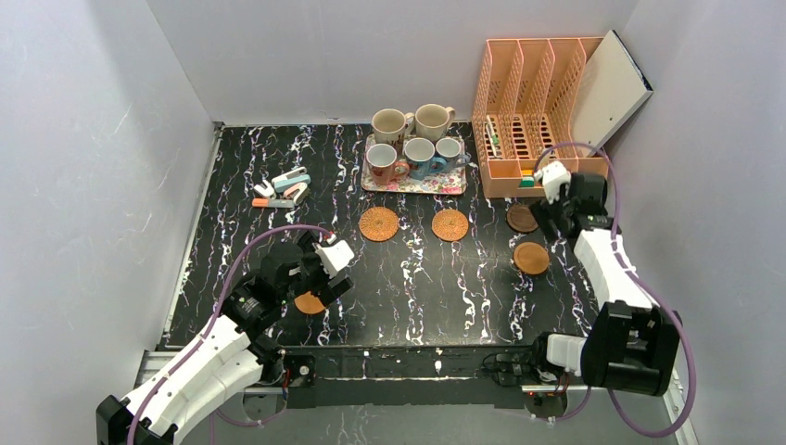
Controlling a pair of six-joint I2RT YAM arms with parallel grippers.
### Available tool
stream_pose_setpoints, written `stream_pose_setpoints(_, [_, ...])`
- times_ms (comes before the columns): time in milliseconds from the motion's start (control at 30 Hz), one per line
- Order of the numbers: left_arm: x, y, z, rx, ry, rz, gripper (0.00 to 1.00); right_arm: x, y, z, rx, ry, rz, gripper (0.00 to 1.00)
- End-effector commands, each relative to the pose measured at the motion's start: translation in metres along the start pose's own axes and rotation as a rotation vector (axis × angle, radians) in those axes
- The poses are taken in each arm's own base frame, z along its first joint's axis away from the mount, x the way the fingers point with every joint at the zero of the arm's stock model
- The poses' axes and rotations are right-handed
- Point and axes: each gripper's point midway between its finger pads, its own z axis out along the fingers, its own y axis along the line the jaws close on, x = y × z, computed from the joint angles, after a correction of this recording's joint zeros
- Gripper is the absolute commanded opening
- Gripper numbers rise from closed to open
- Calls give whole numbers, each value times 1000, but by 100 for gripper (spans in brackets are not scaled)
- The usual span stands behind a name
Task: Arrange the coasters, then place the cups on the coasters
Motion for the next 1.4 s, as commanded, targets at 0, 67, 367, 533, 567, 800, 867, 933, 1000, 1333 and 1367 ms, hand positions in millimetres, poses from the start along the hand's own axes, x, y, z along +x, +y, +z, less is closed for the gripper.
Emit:
stream_pose_setpoints(0, [5,0,1,-5,12,-8,98,-68,-32,8,23,-156,203,98])
stream_pose_setpoints(67, [6,-1,1,-3,13,-8,98,-79,-35,19,13,-152,266,98])
stream_pose_setpoints(367, [6,-2,2,3,8,-2,98,-110,-9,41,75,-167,232,98])
stream_pose_setpoints(533, [6,-2,2,1,6,-2,98,-101,19,62,102,-103,143,98])
stream_pose_setpoints(567, [6,-2,2,1,8,-2,98,-98,20,64,110,-86,134,98])
stream_pose_setpoints(800, [8,-4,2,8,11,0,98,-85,24,73,128,-58,102,98])
stream_pose_setpoints(867, [8,-4,3,11,12,0,98,-80,29,78,118,-39,89,98])
stream_pose_setpoints(933, [8,-4,3,10,11,0,98,-76,34,83,100,-26,77,98])
stream_pose_setpoints(1000, [8,-4,3,10,12,0,98,-73,41,88,74,-14,66,98])
stream_pose_setpoints(1333, [10,-5,4,12,16,3,98,-66,76,91,-90,2,20,98])
stream_pose_setpoints(1367, [10,-4,4,10,18,3,98,-65,83,88,-125,7,9,98])
